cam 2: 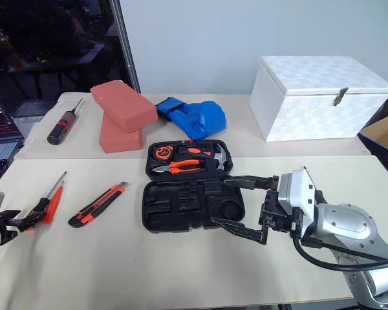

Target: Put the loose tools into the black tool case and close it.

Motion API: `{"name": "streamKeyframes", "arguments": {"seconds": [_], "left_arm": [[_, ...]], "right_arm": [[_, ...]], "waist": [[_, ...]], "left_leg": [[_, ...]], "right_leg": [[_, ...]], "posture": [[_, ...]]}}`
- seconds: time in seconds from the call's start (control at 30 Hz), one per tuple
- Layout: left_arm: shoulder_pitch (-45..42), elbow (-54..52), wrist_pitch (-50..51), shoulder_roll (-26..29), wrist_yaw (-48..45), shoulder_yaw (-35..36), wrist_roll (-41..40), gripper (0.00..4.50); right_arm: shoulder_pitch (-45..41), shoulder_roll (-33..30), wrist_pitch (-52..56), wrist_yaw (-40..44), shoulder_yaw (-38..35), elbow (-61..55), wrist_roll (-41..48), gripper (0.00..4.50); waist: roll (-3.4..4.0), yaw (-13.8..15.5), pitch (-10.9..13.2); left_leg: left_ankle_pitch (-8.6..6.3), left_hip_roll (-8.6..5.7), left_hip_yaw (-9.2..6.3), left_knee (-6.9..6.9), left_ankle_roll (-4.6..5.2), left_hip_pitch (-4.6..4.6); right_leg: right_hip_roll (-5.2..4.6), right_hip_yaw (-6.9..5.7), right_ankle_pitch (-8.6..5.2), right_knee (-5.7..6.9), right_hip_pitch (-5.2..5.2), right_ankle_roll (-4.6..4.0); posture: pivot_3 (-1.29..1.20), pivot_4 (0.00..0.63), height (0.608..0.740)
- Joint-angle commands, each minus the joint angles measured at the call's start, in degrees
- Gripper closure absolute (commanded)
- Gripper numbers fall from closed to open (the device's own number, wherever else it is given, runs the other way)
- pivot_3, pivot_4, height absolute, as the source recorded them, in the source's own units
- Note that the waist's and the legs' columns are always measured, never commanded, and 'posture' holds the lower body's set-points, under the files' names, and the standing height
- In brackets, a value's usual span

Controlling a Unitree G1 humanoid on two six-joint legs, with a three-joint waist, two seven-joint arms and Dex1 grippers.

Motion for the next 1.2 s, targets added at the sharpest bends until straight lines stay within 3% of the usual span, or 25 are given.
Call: {"name": "streamKeyframes", "arguments": {"seconds": [0.03, 0.2, 0.37, 0.47, 0.57, 0.63, 0.73, 0.8, 0.9, 1.0, 1.2], "left_arm": [[0.70, -3.37, 1.44, -0.12, -0.48, 1.31, -0.18, 2.24], [0.80, -7.34, 1.89, -1.94, -3.14, 6.11, -4.56, 3.88], [-1.95, -10.09, 3.69, -0.93, -7.16, 11.26, -11.05, 3.91], [-3.44, -13.44, 4.71, 2.04, -11.46, 9.44, -13.61, 3.91], [-8.38, -21.00, 4.40, 9.89, -18.48, -4.09, -13.60, 3.91], [-15.67, -21.79, 3.87, 9.89, -19.88, -11.59, -14.05, 3.91], [-33.40, -19.31, 0.11, 4.47, -21.91, -31.06, -5.10, 3.91], [-39.09, -17.29, 0.58, 2.00, -23.00, -36.96, -2.87, 3.91], [-49.16, -10.06, -3.87, -4.34, -24.70, -49.27, 6.61, 3.91], [-53.73, -4.26, -6.22, -7.51, -26.53, -55.40, 12.24, 3.91], [-54.57, 0.14, -6.32, -9.52, -27.12, -58.60, 17.96, 3.91]], "right_arm": [[-0.15, -0.80, 0.18, -0.60, -0.77, -1.41, 0.08, 0.00], [0.25, -0.76, 0.13, -0.88, -0.51, -1.07, -0.48, 0.00], [0.60, -0.30, -0.09, -1.30, -0.19, -0.36, -1.30, 0.00], [0.89, -0.18, -0.05, -1.65, -0.63, -0.26, -1.56, 0.00], [3.07, -0.43, 0.05, -2.24, -2.66, -0.94, -1.54, 0.00], [4.47, -0.75, 0.09, -2.34, -4.05, -1.47, -1.27, 0.00], [8.98, -1.97, -0.04, -1.23, -8.75, -2.35, -1.27, 0.00], [10.41, -2.41, 0.11, -1.01, -10.24, -2.42, -0.80, 0.00], [13.92, -3.37, -0.33, 0.32, -14.96, -1.90, -1.52, 0.00], [16.91, -3.92, -0.81, 1.41, -19.17, -1.60, -2.22, 0.00], [19.99, -3.16, -0.55, 1.08, -22.37, -3.39, -2.31, 0.00]], "waist": [[0.00, -0.01, 0.00], [-0.01, -0.05, 0.00], [-0.07, -0.04, 0.00], [-0.08, 0.08, 0.00], [-0.14, 0.82, 0.00], [0.02, 1.17, 0.01], [0.07, 1.48, 0.01], [-0.01, 1.41, -0.01], [-0.02, 0.43, 0.00], [-0.03, -0.15, 0.00], [-0.02, -0.41, 0.00]], "left_leg": [[0.00, 0.01, 0.00, 0.00, 0.00, 0.01], [0.00, 0.04, 0.00, 0.00, 0.00, 0.02], [0.00, 0.02, 0.00, 0.03, 0.00, 0.01], [0.00, 0.00, 0.00, 0.02, 0.00, 0.01], [0.00, -0.06, -0.04, 0.06, 0.00, -0.03], [0.01, -0.09, 0.00, 0.08, -0.02, -0.03], [0.02, -0.28, 0.08, 0.12, -0.01, -0.09], [0.03, -0.27, 0.04, 0.15, -0.01, -0.11], [0.02, -0.27, 0.05, 0.14, 0.01, -0.25], [0.02, -0.26, -0.02, 0.15, 0.02, -0.26], [0.00, -0.18, -0.04, 0.14, 0.06, -0.26]], "right_leg": [[0.02, -0.01, 0.02, 0.01, 0.00, 0.04], [0.03, -0.02, 0.02, 0.05, -0.01, 0.04], [0.04, -0.02, 0.00, 0.05, -0.01, 0.00], [0.03, -0.02, -0.03, 0.04, 0.00, -0.05], [0.03, -0.03, -0.07, 0.04, 0.03, -0.06], [0.02, 0.01, -0.08, -0.01, 0.04, -0.06], [0.01, 0.10, -0.04, -0.03, 0.14, 0.10], [0.08, 0.08, 0.16, 0.00, 0.20, 0.40], [0.13, 0.19, 0.14, 0.02, 0.18, 0.42], [0.21, 0.17, 0.14, 0.01, 0.12, 0.42], [0.27, 0.20, 0.12, 0.07, 0.12, 0.39]], "posture": [[0.00, 0.150, 0.740], [0.00, 0.150, 0.740], [0.00, 0.150, 0.740], [0.00, 0.150, 0.740], [0.00, 0.150, 0.740], [0.00, 0.150, 0.740], [0.00, 0.150, 0.740], [0.00, 0.150, 0.740], [0.00, 0.150, 0.740], [0.00, 0.150, 0.740], [0.00, 0.150, 0.740]]}}
